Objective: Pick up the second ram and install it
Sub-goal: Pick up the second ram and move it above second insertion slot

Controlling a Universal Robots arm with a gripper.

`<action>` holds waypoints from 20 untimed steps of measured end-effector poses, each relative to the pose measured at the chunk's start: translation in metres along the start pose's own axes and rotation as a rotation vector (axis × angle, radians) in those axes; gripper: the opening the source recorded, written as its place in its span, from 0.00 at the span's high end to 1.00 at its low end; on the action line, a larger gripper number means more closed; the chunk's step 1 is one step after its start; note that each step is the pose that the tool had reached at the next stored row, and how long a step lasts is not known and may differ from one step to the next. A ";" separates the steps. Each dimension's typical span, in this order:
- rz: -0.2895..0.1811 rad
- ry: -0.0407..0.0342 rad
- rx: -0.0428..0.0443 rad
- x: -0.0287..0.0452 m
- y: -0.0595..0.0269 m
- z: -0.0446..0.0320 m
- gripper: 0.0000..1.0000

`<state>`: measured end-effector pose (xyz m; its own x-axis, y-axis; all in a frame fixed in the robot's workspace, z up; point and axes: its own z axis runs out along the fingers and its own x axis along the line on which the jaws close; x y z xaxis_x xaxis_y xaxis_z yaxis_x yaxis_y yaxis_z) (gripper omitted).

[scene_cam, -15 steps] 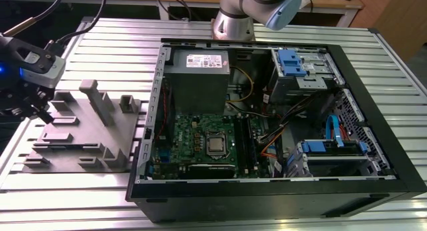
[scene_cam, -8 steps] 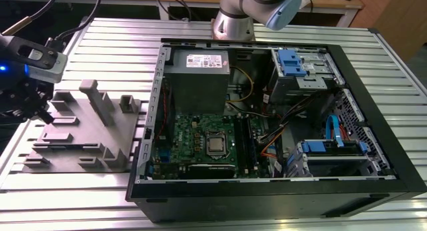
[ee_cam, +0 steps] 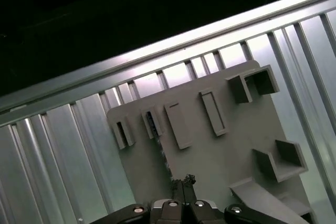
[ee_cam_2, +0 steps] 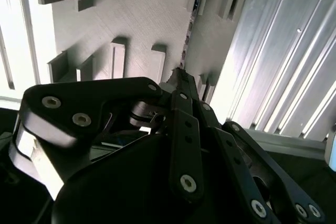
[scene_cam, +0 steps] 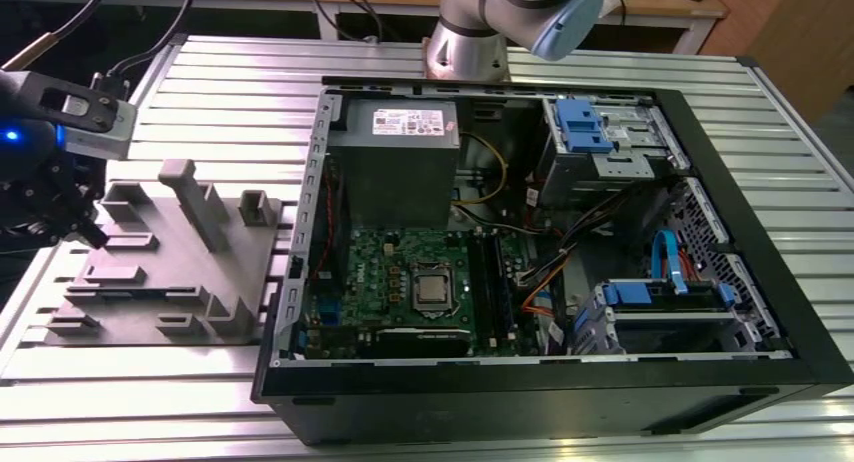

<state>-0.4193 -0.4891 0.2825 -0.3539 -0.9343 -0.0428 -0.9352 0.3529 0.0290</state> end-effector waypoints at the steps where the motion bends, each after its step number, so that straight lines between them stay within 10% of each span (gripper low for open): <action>1: 0.000 -0.0006 -0.0001 0.0000 0.0000 0.0004 0.93; 13: -0.181 0.0048 -0.0080 0.0002 -0.0002 0.0052 0.93; 20: -0.190 0.0047 -0.0085 0.0002 -0.0003 0.0055 0.93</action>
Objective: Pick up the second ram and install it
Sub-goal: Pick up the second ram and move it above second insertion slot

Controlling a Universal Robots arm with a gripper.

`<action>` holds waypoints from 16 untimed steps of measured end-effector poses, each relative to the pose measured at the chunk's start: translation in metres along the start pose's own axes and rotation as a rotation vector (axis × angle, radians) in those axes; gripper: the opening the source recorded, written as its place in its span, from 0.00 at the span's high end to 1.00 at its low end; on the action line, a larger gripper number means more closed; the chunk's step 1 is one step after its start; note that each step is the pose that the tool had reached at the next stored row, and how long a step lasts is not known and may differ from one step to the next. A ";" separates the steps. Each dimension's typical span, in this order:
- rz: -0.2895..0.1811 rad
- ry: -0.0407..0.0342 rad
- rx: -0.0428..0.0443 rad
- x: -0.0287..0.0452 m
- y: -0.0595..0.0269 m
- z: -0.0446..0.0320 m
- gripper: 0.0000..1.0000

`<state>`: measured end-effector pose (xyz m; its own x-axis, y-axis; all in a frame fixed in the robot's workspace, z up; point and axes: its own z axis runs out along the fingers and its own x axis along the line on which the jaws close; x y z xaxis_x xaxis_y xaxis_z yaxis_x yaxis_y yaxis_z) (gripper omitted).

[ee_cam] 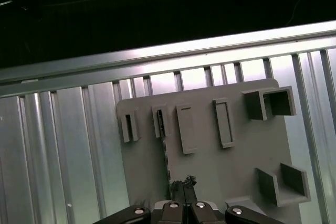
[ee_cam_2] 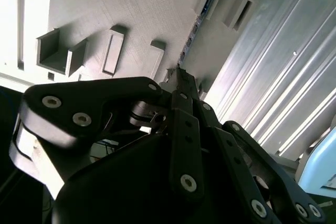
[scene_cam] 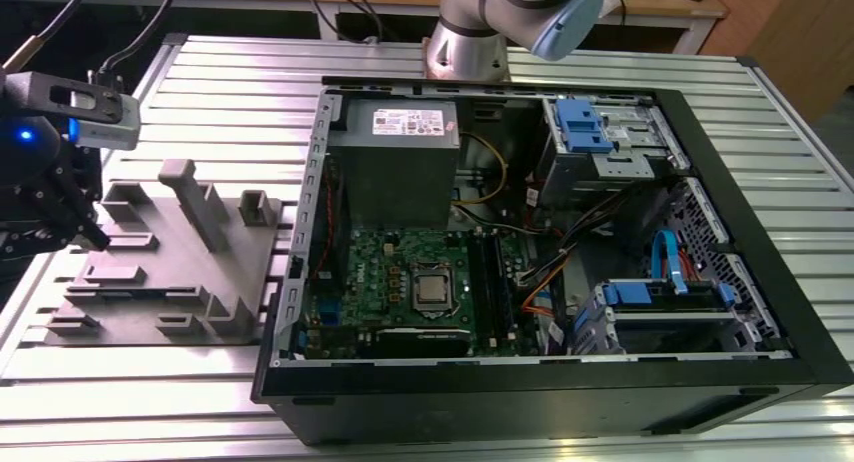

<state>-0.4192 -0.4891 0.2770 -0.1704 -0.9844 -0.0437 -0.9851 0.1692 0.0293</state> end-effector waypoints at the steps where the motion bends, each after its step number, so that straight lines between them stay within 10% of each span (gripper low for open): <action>1: 0.000 0.0000 0.0000 0.0000 0.0000 0.0001 0.93; 16: -0.065 0.0034 -0.0026 0.0011 0.0003 0.0093 0.93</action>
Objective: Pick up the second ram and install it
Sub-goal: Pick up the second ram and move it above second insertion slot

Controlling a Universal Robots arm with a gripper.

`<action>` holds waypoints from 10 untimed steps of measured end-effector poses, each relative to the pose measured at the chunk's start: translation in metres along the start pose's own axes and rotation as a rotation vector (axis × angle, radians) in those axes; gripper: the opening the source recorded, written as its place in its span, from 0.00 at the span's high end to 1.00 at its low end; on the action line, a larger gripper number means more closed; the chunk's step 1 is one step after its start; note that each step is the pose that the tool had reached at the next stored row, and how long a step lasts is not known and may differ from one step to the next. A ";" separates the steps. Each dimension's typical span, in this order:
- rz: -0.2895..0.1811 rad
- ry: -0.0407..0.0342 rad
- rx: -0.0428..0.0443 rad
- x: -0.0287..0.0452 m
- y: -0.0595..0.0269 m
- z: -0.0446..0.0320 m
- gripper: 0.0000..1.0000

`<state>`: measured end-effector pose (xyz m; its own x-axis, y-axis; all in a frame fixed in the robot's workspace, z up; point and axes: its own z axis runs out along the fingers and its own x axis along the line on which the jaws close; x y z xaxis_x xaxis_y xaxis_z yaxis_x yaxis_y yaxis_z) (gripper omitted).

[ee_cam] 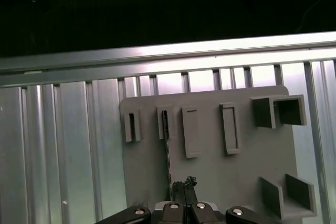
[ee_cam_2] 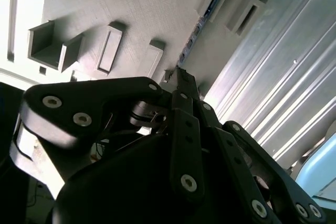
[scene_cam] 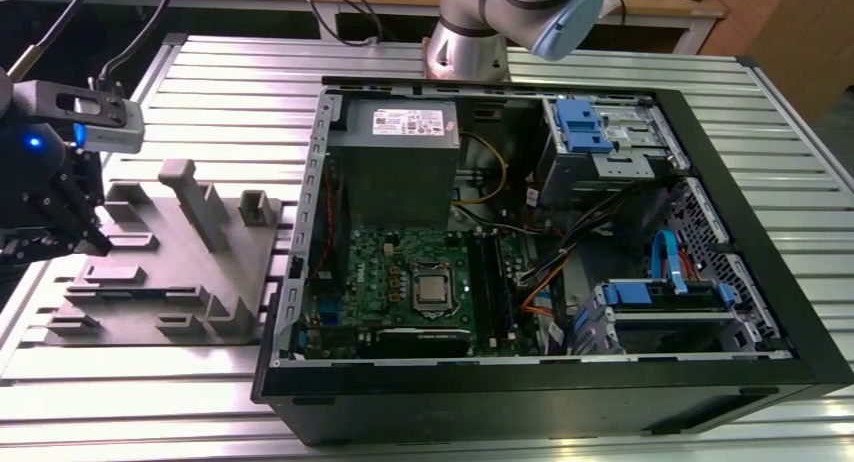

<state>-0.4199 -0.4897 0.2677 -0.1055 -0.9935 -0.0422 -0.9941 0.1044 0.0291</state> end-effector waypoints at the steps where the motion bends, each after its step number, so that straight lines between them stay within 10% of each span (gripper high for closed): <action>1: -0.001 0.0000 -0.0001 0.0004 -0.0001 0.0009 0.93; 10: -0.004 0.0001 -0.0002 0.0052 -0.0012 0.0069 0.93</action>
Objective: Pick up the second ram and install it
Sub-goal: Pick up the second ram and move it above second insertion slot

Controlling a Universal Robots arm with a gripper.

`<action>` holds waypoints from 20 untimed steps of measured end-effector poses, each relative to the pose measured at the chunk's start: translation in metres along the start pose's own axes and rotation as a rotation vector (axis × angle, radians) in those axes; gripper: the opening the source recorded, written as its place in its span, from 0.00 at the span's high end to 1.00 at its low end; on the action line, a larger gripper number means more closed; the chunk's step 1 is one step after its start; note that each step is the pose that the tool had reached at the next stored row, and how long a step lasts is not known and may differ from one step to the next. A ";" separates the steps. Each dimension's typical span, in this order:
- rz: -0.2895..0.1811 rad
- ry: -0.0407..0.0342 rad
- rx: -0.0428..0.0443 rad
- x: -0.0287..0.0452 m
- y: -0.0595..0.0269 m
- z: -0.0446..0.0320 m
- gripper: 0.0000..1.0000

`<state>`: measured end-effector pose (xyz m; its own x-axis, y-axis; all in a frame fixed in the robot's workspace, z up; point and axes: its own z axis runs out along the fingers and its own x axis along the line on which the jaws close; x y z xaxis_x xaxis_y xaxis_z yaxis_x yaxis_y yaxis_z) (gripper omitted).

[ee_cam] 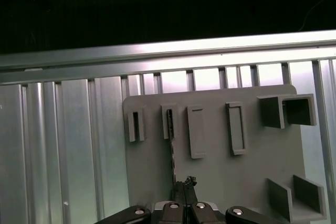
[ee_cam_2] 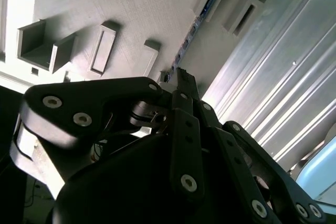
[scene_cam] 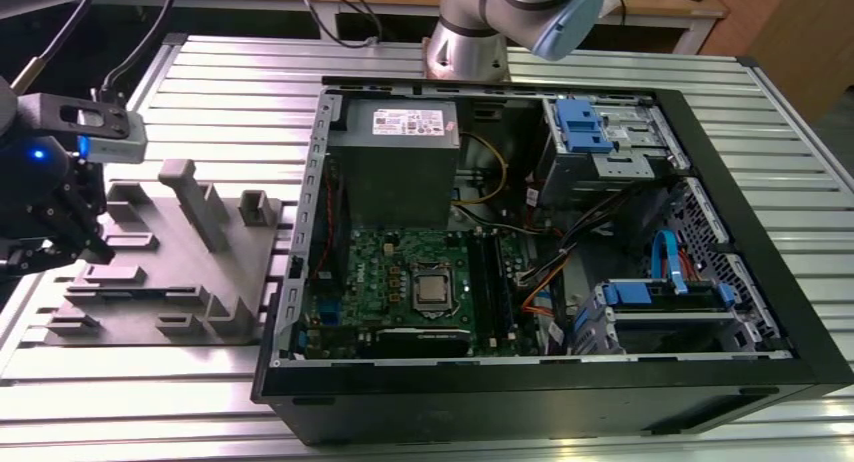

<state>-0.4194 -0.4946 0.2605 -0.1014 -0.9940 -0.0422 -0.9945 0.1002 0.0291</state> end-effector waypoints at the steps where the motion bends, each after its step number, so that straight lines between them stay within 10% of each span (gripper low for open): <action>1: 0.000 0.0000 0.0000 0.0001 -0.0002 0.0009 0.93; 20: -0.004 0.0001 -0.0002 0.0028 -0.0018 0.0157 0.93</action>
<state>-0.4183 -0.4969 0.2447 -0.0977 -0.9943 -0.0422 -0.9949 0.0966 0.0291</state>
